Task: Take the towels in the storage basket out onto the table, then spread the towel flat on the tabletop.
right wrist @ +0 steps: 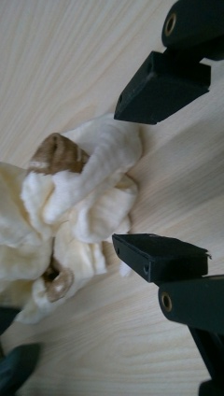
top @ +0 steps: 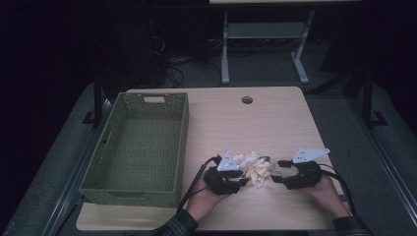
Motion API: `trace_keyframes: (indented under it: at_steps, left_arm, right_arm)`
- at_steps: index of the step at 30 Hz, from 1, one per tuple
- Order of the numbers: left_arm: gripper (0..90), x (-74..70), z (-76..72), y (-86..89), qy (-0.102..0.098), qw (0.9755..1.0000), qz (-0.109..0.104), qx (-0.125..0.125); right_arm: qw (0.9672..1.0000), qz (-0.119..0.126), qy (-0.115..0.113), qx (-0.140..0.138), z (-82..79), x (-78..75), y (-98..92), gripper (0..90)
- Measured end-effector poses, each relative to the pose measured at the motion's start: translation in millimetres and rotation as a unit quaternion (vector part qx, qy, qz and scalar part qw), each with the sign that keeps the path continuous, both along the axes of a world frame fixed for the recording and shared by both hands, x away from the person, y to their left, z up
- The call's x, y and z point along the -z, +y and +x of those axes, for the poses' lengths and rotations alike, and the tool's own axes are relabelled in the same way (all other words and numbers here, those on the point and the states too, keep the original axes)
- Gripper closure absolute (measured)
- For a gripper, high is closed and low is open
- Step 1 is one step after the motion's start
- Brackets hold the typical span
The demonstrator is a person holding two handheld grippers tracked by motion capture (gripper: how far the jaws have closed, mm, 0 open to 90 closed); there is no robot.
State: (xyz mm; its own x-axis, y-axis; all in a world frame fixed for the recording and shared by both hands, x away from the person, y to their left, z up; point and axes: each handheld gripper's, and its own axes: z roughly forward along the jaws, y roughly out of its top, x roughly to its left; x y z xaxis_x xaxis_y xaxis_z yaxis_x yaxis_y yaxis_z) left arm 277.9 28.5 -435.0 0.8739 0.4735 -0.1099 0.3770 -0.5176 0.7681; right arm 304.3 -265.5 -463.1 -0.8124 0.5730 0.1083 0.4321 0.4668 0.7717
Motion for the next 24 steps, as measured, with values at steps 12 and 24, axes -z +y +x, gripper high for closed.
trace_keyframes:
  at_steps: [12,24]
  left_arm:
    - [63.5,23.0,18.0,-11.9,0.007,0.9991,0.041,-0.008]
    - [73.0,25.5,20.2,-15.7,0.009,0.9986,0.051,-0.001]
  right_arm:
    - [0.9997,0.01,-0.015,-0.016,13.7,-3.4,12.2,53.8]
    - [0.9996,0.012,-0.01,-0.023,15.3,-3.3,13.7,73.2]
